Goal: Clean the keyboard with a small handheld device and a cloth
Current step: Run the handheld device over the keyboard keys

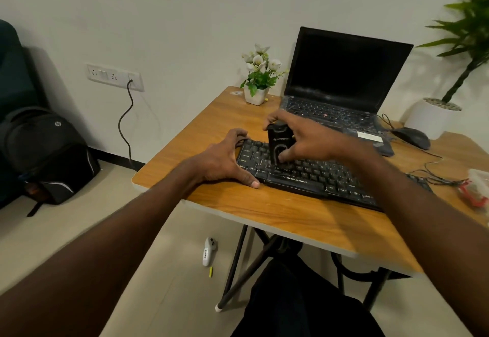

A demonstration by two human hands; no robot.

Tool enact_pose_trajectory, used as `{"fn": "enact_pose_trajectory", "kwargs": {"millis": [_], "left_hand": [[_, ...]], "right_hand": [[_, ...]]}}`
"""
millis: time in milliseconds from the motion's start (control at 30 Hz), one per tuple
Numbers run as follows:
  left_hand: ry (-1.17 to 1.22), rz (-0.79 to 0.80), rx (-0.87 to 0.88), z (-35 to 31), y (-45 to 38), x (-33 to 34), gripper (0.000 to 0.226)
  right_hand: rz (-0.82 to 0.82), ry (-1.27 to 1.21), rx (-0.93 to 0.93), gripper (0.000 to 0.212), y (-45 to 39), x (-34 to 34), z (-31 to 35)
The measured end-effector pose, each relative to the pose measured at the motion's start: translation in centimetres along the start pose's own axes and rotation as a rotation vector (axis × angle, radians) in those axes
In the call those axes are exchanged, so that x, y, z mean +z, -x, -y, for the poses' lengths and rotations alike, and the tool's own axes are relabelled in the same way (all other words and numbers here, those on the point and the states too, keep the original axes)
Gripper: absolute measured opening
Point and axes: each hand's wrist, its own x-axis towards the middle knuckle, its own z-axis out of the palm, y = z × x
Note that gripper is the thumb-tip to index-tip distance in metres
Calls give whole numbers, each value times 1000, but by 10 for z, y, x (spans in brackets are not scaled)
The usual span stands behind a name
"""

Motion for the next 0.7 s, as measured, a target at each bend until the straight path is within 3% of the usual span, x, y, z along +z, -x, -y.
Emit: {"fn": "enact_pose_trajectory", "kwargs": {"millis": [100, 267, 433, 600, 700], "left_hand": [[10, -3, -5, 1, 0, 0, 148], [10, -2, -8, -1, 0, 0, 147], [3, -8, 0, 1, 0, -1, 147], [5, 0, 18, 1, 0, 0, 146], [17, -5, 15, 2, 1, 0, 147]], "right_hand": [[-19, 116, 51, 75, -9, -11, 7], [-208, -121, -3, 72, -17, 23, -3], [-49, 201, 63, 82, -18, -10, 6], [-210, -50, -104, 69, -10, 22, 3], [-250, 29, -44, 71, -6, 18, -10]]}}
